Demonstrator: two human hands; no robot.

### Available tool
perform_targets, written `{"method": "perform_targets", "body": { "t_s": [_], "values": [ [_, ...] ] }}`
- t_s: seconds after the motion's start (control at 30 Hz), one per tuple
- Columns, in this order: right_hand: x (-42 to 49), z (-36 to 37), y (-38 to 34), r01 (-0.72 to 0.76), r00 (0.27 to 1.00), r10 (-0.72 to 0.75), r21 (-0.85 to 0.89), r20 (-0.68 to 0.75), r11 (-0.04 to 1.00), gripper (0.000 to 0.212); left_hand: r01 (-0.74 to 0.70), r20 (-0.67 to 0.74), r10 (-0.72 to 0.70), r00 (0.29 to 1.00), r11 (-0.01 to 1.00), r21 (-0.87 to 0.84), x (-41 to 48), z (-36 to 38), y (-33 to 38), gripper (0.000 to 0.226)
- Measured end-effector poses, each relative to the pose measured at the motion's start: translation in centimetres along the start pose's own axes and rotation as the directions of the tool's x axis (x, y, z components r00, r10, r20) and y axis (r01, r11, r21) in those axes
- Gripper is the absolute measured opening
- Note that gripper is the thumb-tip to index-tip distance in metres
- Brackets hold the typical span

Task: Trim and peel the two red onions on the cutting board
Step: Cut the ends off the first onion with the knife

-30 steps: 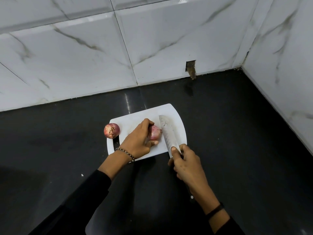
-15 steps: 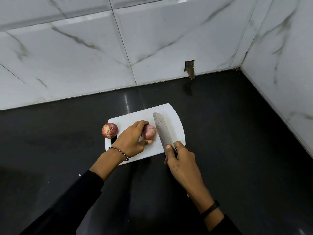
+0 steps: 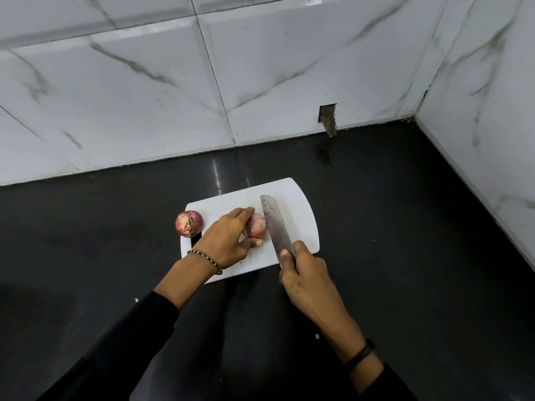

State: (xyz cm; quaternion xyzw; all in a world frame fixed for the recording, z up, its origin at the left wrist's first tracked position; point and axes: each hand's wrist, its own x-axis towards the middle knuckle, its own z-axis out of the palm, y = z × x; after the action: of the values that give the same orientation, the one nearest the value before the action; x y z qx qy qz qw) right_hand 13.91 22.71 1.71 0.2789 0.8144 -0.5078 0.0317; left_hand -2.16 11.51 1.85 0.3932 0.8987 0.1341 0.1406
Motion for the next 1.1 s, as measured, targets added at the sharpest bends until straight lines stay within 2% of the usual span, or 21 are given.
{"method": "perform_targets", "body": {
  "t_s": [0.27, 0.57, 0.7, 0.83, 1.1],
  "values": [
    [0.1, -0.8, 0.3, -0.031, 0.998, 0.032, 0.023, -0.049, 0.999, 0.029, -0.014, -0.020, 0.014, 1.000, 0.999, -0.036, 0.1, 0.2, -0.5, 0.071],
    [-0.1, -0.1, 0.0, -0.023, 1.000, 0.023, 0.022, -0.008, 0.999, 0.027, -0.031, -0.016, 0.030, 0.999, 0.996, -0.084, -0.3, 1.1, -0.2, 0.076],
    [0.1, 0.1, -0.1, -0.044, 0.999, 0.044, 0.051, 0.014, 0.998, 0.027, -0.040, -0.061, 0.033, 0.998, 0.992, -0.123, -0.5, 1.3, -0.1, 0.068],
    [0.2, 0.1, -0.2, -0.065, 0.997, 0.061, 0.102, 0.045, 0.993, 0.026, 0.010, -0.057, -0.016, 0.998, 0.993, -0.117, -0.2, 0.8, 0.0, 0.068],
    [0.1, -0.5, -1.1, -0.042, 0.997, 0.043, -0.022, 0.057, 0.999, 0.030, 0.027, -0.027, -0.028, 0.999, 0.999, -0.039, 0.5, -0.1, 0.2, 0.072]
  ]
}}
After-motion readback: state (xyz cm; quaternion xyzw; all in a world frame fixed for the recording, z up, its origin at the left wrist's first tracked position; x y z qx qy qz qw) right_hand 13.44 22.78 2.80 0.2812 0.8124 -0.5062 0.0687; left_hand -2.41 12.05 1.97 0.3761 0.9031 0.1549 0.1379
